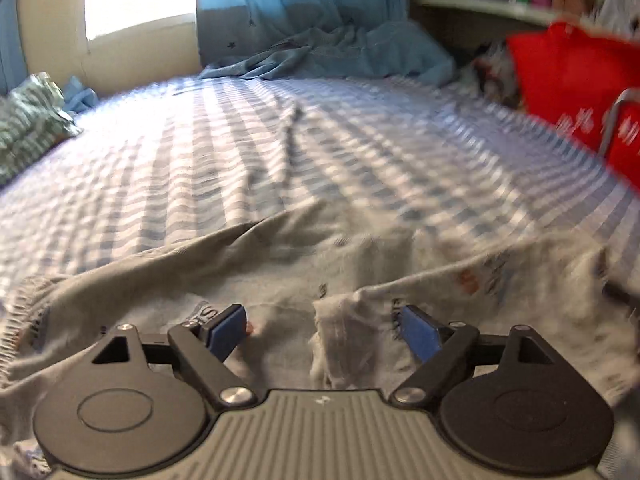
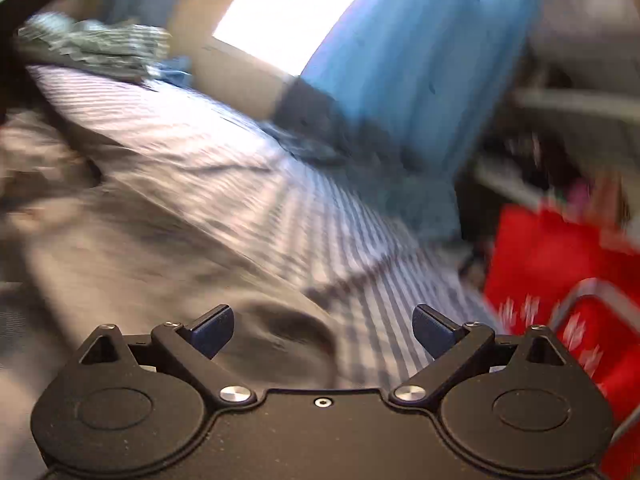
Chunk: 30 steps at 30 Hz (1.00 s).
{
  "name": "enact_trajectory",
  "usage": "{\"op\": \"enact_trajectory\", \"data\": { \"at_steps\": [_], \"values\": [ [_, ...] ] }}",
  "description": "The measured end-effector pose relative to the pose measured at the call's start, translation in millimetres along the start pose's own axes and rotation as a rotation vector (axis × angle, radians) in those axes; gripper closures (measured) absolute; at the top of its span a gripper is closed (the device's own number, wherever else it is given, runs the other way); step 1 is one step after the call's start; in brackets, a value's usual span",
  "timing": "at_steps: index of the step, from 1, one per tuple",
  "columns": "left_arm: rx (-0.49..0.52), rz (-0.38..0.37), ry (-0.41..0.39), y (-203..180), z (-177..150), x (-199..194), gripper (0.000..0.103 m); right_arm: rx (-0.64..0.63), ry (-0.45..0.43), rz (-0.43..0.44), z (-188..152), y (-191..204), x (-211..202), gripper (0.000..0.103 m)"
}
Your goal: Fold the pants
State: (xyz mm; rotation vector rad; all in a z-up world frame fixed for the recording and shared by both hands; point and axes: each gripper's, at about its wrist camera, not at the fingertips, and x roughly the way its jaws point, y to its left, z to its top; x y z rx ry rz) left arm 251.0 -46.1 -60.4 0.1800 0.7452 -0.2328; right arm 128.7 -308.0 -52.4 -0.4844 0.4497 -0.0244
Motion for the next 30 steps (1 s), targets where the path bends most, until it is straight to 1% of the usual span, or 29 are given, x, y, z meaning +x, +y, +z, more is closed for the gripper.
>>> {"op": "enact_trajectory", "data": {
  "at_steps": [1, 2, 3, 4, 5, 6, 7, 9, 10, 11, 12, 13, 14, 15, 16, 17, 18, 19, 20, 21, 22, 23, 24, 25, 26, 28, 29, 30],
  "values": [
    [0.017, 0.049, 0.006, -2.6, -3.4, 5.2, 0.009, 0.028, 0.024, 0.024, -3.6, -9.5, 14.0, 0.007],
    [0.015, 0.062, 0.0, 0.0, -6.8, 7.2, 0.006, 0.038, 0.031, 0.046, -8.6, -14.4, 25.8, 0.007],
    [-0.009, 0.065, -0.01, 6.9, -9.2, 5.9, 0.003, 0.012, 0.034, 0.053, -13.2, -18.0, 38.1, 0.006],
    [-0.035, 0.069, -0.002, 14.3, -9.3, 4.9, 0.002, -0.019, 0.032, 0.043, -17.5, -23.1, 48.7, 0.004],
    [-0.062, 0.054, 0.007, 23.0, -9.0, 2.9, 0.001, -0.011, 0.021, 0.048, -18.5, -33.1, 54.0, 0.001],
    [-0.086, 0.041, 0.009, 29.1, -8.2, -1.0, 0.002, 0.034, 0.025, 0.083, -18.7, -47.2, 57.1, 0.001],
    [-0.107, 0.048, -0.001, 32.9, -6.3, -8.1, 0.003, 0.085, 0.021, 0.127, -18.4, -59.7, 55.8, 0.001],
    [-0.093, 0.094, -0.048, 28.5, -2.1, -24.5, 0.003, 0.133, -0.027, 0.186, -21.8, -76.9, 44.1, 0.001],
    [-0.07, 0.093, -0.072, 20.9, 0.9, -31.0, 0.003, 0.133, -0.041, 0.194, -20.2, -82.1, 36.7, 0.001],
    [-0.046, 0.073, -0.095, 9.7, 4.7, -37.5, 0.003, 0.125, -0.045, 0.169, -18.4, -88.8, 33.0, 0.002],
    [-0.025, 0.04, -0.113, -4.1, 8.6, -42.4, 0.003, 0.114, -0.041, 0.144, -20.0, -92.7, 30.7, 0.002],
    [-0.006, 0.003, -0.125, -17.3, 11.5, -46.5, 0.002, 0.106, -0.036, 0.138, -22.3, -96.0, 28.7, 0.004],
    [0.014, -0.049, -0.134, -35.4, 15.3, -48.2, 0.002, 0.101, -0.028, 0.149, -27.1, -100.3, 27.0, 0.009],
    [0.033, -0.103, -0.133, -54.9, 18.5, -47.2, 0.001, 0.097, -0.017, 0.184, -30.8, -105.2, 30.6, 0.016],
    [0.057, -0.154, -0.121, -74.4, 20.1, -44.4, 0.001, 0.093, -0.011, 0.237, -33.9, -107.6, 35.5, 0.02],
    [0.09, -0.192, -0.102, -94.1, 20.5, -39.7, 0.001, 0.087, -0.004, 0.294, -36.1, -109.0, 39.7, 0.03],
    [0.126, -0.212, -0.087, -112.4, 18.2, -35.2, 0.001, 0.083, -0.001, 0.36, -37.3, -109.5, 45.3, 0.041],
    [0.162, -0.225, -0.073, -129.8, 13.5, -30.6, 0.002, 0.088, 0.001, 0.431, -38.4, -110.7, 50.9, 0.046],
    [0.197, -0.238, -0.056, -142.6, 9.7, -25.8, 0.002, 0.097, 0.013, 0.497, -38.7, -110.5, 59.5, 0.057],
    [0.237, -0.252, -0.031, -155.6, 2.2, -19.9, 0.002, 0.108, 0.018, 0.548, -39.0, -112.3, 66.0, 0.065],
    [0.262, -0.257, -0.008, -162.9, -4.8, -14.2, 0.002, 0.121, 0.021, 0.59, -38.7, -114.7, 72.3, 0.068],
    [0.276, -0.248, -0.003, -166.7, -11.9, -9.9, 0.002, 0.137, 0.024, 0.626, -38.5, -117.6, 77.3, 0.069],
    [0.273, -0.244, -0.041, -164.4, -21.8, -10.5, 0.0, 0.154, 0.028, 0.668, -38.0, -120.1, 81.9, 0.069],
    [0.27, -0.253, -0.061, -161.9, -26.1, -11.1, 0.0, 0.168, 0.042, 0.706, -37.9, -122.3, 87.0, 0.069],
    [0.264, -0.262, -0.06, -159.9, -27.6, -11.2, 0.0, 0.174, 0.051, 0.729, -37.2, -123.9, 90.1, 0.069],
    [0.246, -0.281, -0.06, -153.2, -30.8, -12.2, 0.0, 0.178, 0.053, 0.778, -35.6, -126.1, 93.9, 0.084],
    [0.246, -0.284, -0.064, -152.2, -32.0, -12.5, 0.001, 0.165, 0.055, 0.784, -34.0, -124.3, 93.2, 0.103],
    [0.247, -0.286, -0.066, -148.8, -32.0, -13.8, 0.0, 0.131, 0.057, 0.763, -32.2, -118.6, 91.1, 0.103]
  ]
}}
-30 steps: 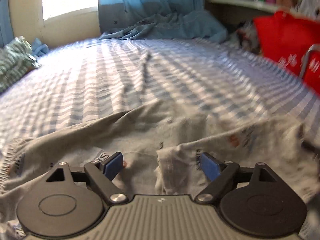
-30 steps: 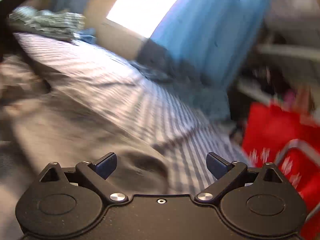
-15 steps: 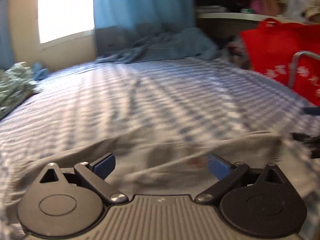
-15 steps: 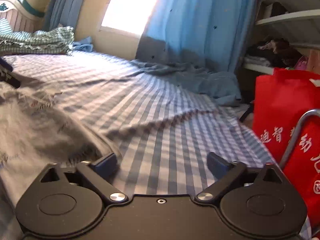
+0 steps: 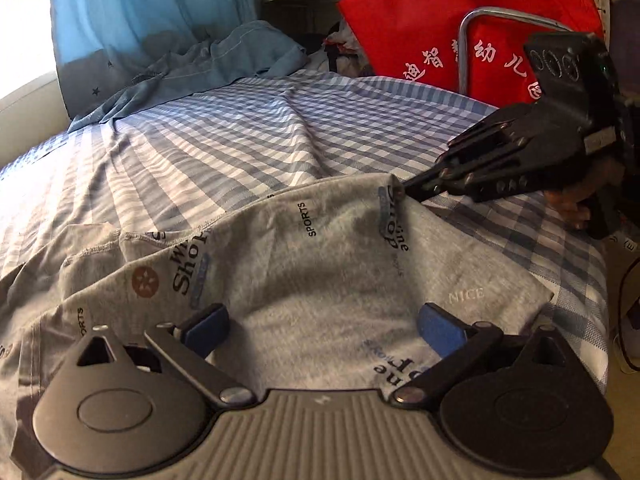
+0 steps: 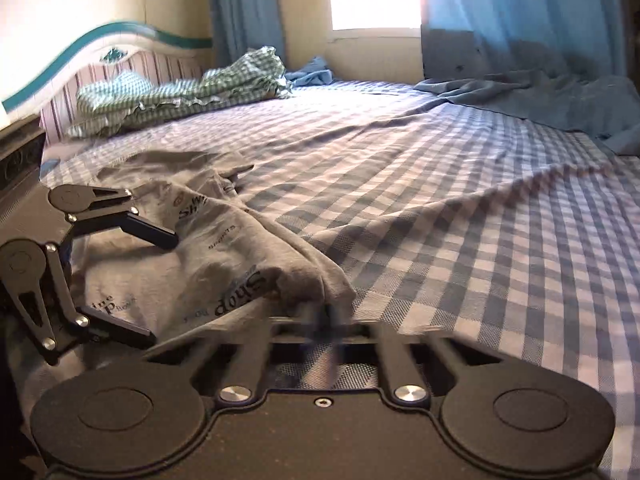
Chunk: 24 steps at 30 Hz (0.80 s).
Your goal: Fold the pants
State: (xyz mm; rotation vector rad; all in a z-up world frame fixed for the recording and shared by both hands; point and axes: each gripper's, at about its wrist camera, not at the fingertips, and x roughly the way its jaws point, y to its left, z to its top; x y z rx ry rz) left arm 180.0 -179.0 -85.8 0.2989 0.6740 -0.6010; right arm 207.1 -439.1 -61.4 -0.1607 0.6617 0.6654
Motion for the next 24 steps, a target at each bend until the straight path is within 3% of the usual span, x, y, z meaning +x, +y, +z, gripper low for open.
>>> {"op": "enact_trajectory", "data": {
  "at_steps": [2, 7, 9, 15, 20, 23, 24],
  "values": [
    [0.0, -0.002, -0.001, 0.9, 0.1, -0.8, 0.001, -0.074, 0.009, -0.025, 1.5, 11.7, 4.8, 0.103],
    [-0.009, -0.009, -0.006, 3.2, -1.4, -3.2, 0.001, -0.073, -0.022, -0.073, 11.4, 13.3, -0.9, 0.103],
    [-0.009, -0.009, -0.008, 3.5, -1.8, -3.1, 0.001, -0.059, -0.015, -0.085, 9.4, 8.4, -10.4, 0.083],
    [-0.012, -0.009, -0.011, 3.9, -1.7, -2.5, 0.001, -0.048, 0.006, -0.027, 0.7, 1.3, -25.1, 0.075],
    [-0.012, -0.009, -0.01, 3.2, -1.6, -2.1, 0.001, -0.068, 0.029, 0.045, 5.0, 2.7, -0.1, 0.076],
    [-0.011, -0.009, -0.01, 3.4, -1.6, -2.2, 0.001, -0.09, -0.002, 0.012, 11.1, 6.7, 4.0, 0.094],
    [-0.011, -0.009, -0.01, 3.3, -1.7, -2.2, 0.001, -0.125, 0.004, -0.005, 12.4, 9.8, 5.6, 0.095]
  ]
}}
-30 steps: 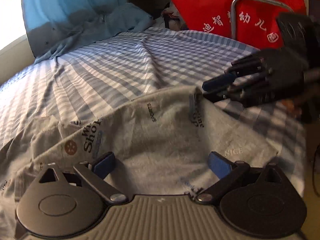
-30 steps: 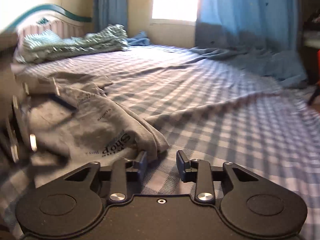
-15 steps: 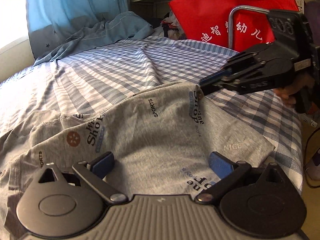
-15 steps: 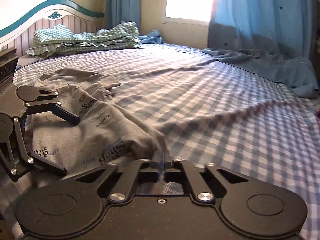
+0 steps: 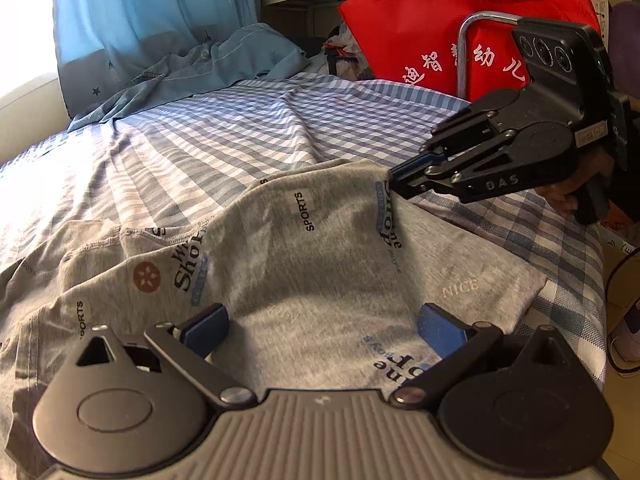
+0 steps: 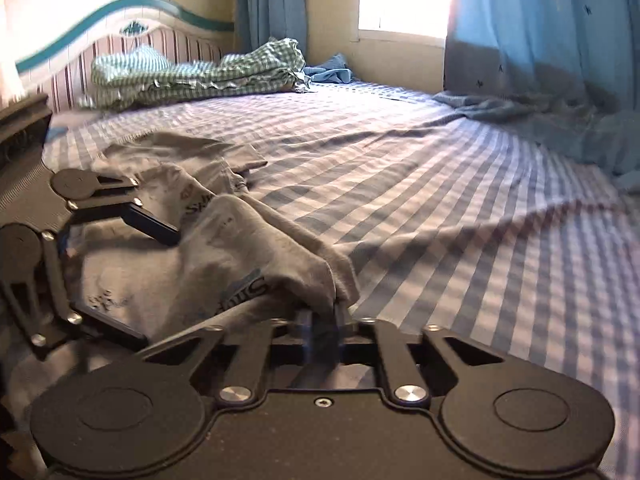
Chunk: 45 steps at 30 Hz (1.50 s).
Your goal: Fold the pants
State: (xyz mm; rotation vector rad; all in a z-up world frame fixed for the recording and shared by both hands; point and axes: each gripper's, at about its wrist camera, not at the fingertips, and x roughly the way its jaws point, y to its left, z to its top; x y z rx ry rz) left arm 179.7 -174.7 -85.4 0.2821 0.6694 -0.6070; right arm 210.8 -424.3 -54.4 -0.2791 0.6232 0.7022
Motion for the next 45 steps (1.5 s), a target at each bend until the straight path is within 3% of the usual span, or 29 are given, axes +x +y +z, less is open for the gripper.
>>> {"op": "enact_trajectory", "data": {
  "at_steps": [5, 6, 7, 8, 11, 12, 15, 16, 17, 20, 21, 24, 26, 27, 30, 33, 36, 39, 43, 45],
  "values": [
    [-0.004, -0.002, 0.0, 1.0, 0.6, 1.0, 0.001, -0.171, 0.029, -0.105, 13.3, 1.6, -1.0, 0.093],
    [-0.002, -0.004, 0.002, 1.0, 0.5, 1.4, 0.001, -0.187, 0.033, -0.13, 15.7, -1.1, -1.2, 0.096],
    [0.0, -0.002, 0.001, 0.6, 0.5, 1.4, 0.001, -0.206, 0.03, -0.223, 17.5, -2.4, 0.1, 0.103],
    [0.001, -0.001, 0.0, 0.3, 0.4, 1.4, 0.001, -0.203, 0.025, -0.309, 19.7, -7.5, 0.9, 0.103],
    [-0.005, -0.004, -0.003, 1.5, 0.5, 1.4, 0.001, -0.114, -0.007, -0.317, 27.8, -21.3, -10.4, 0.101],
    [-0.009, -0.007, -0.005, 2.1, 0.6, 1.2, 0.001, -0.118, -0.002, -0.311, 29.5, -17.9, -13.6, 0.09],
    [-0.049, -0.017, -0.03, 6.8, 3.5, -6.8, 0.0, -0.145, 0.02, -0.297, 28.3, 2.7, -21.3, 0.072],
    [-0.081, -0.022, -0.048, 9.7, 4.3, -13.3, 0.0, -0.133, 0.01, -0.292, 27.4, 9.6, -24.8, 0.07],
    [-0.119, -0.015, -0.071, 13.2, 5.1, -21.2, 0.0, -0.097, -0.021, -0.294, 27.1, 17.7, -28.2, 0.06],
    [-0.239, 0.09, -0.156, 33.5, 3.3, -48.0, 0.0, 0.062, -0.146, -0.314, 24.6, 40.3, -31.1, 0.019],
    [-0.268, 0.145, -0.141, 44.6, 1.1, -50.8, 0.0, 0.093, -0.161, -0.32, 22.5, 47.3, -25.7, 0.015],
    [-0.334, 0.314, 0.0, 90.3, -13.0, -44.2, 0.0, 0.015, -0.061, -0.439, 14.5, 64.4, 8.0, 0.016],
    [-0.393, 0.35, 0.074, 120.8, -29.9, -45.4, 0.001, -0.018, -0.008, -0.532, 6.8, 58.1, 20.9, 0.014],
    [-0.421, 0.331, 0.069, 132.9, -38.1, -52.7, 0.001, 0.019, -0.008, -0.559, 5.2, 49.1, 19.1, 0.007],
    [-0.477, 0.318, 0.002, 144.7, -50.5, -78.7, 0.0, 0.177, -0.053, -0.629, 11.8, 32.6, 0.2, 0.013],
    [-0.505, 0.293, -0.044, 145.7, -55.0, -86.0, 0.0, 0.256, -0.165, -0.575, 29.2, 49.5, -15.8, 0.006],
    [-0.482, 0.338, 0.003, 143.0, -58.3, -85.3, 0.003, 0.179, -0.12, -0.539, 45.3, 80.4, 13.9, 0.005],
    [-0.5, 0.334, -0.036, 147.7, -67.4, -120.9, 0.001, 0.069, 0.067, -0.548, 39.6, 97.1, 66.2, 0.006],
    [-0.515, 0.434, -0.065, 166.1, -95.1, -177.1, 0.0, 0.02, 0.041, -0.644, 54.7, 117.7, 58.2, 0.005],
    [-0.569, 0.479, -0.059, 187.9, -111.3, -194.1, 0.0, -0.015, -0.008, -0.645, 69.4, 138.8, 49.4, 0.002]
  ]
}}
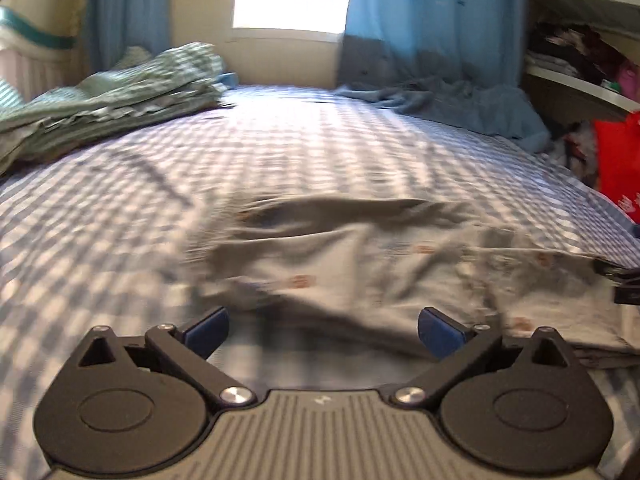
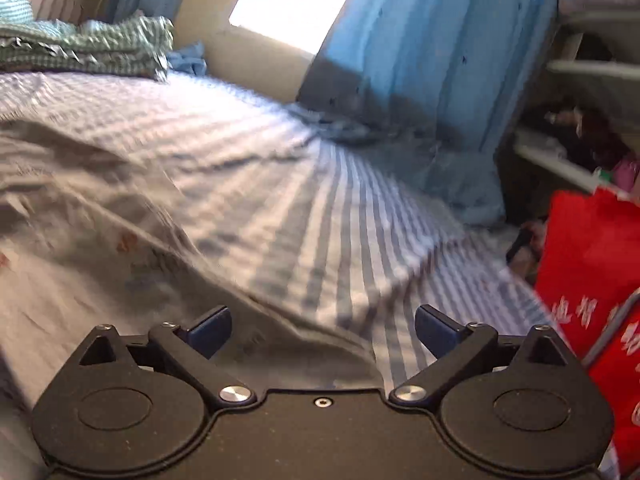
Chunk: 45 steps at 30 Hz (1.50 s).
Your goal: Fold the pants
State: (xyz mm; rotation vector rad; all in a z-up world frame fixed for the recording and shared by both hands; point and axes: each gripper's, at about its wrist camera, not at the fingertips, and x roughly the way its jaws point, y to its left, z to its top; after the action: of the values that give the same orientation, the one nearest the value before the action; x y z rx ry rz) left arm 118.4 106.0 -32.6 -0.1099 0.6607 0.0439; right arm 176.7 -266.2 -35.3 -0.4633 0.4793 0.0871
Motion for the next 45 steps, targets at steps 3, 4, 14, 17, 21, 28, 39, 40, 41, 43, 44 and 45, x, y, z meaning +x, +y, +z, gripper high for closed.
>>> {"op": "enact_trajectory", "data": {
  "at_steps": [3, 4, 14, 17, 21, 28, 39, 40, 41, 43, 44, 45],
  "values": [
    [-0.099, 0.051, 0.016, 44.5, 4.9, 9.3, 0.0, 0.002, -0.047, 0.126, 29.3, 33.4, -6.1, 0.001],
    [-0.126, 0.046, 0.015, 56.1, 6.4, 12.5, 0.0, 0.009, -0.054, 0.191, 43.2, 48.7, -0.5, 0.001],
    [-0.259, -0.202, -0.028, 103.0, 7.4, 40.0, 0.001, -0.029, 0.042, 0.897, 185.4, 192.5, 132.0, 0.015],
    [-0.272, -0.274, -0.039, 108.6, 8.4, 46.3, 0.001, -0.13, 0.126, 0.96, 201.7, 223.2, 160.7, 0.045],
    [-0.327, -0.289, -0.003, 118.5, 8.9, 60.7, 0.002, -0.201, 0.111, 1.011, 196.3, 229.4, 167.5, 0.071],
    [-0.357, -0.324, 0.054, 116.0, 25.3, 73.1, 0.015, -0.017, 0.016, 0.993, 184.6, 196.3, 172.0, 0.095],
    [-0.433, -0.301, 0.04, 124.2, 34.1, 101.4, 0.014, 0.096, -0.004, 0.917, 182.6, 175.6, 180.9, 0.082],
    [-0.448, -0.304, 0.043, 125.5, 36.2, 104.0, 0.015, 0.115, -0.008, 0.891, 184.7, 168.3, 175.6, 0.079],
    [-0.468, -0.304, 0.049, 126.6, 37.7, 106.2, 0.015, 0.132, -0.012, 0.859, 187.2, 160.5, 168.5, 0.078],
    [-0.485, -0.275, 0.058, 126.4, 40.7, 108.3, 0.038, 0.12, -0.031, 0.801, 190.4, 144.3, 147.4, 0.066],
    [-0.485, -0.235, 0.072, 126.0, 42.0, 110.8, 0.053, 0.099, -0.048, 0.755, 189.7, 134.6, 132.9, 0.047],
    [-0.487, -0.194, 0.095, 125.8, 43.4, 113.9, 0.072, 0.071, -0.061, 0.71, 186.7, 125.6, 119.7, 0.029]
  ]
}}
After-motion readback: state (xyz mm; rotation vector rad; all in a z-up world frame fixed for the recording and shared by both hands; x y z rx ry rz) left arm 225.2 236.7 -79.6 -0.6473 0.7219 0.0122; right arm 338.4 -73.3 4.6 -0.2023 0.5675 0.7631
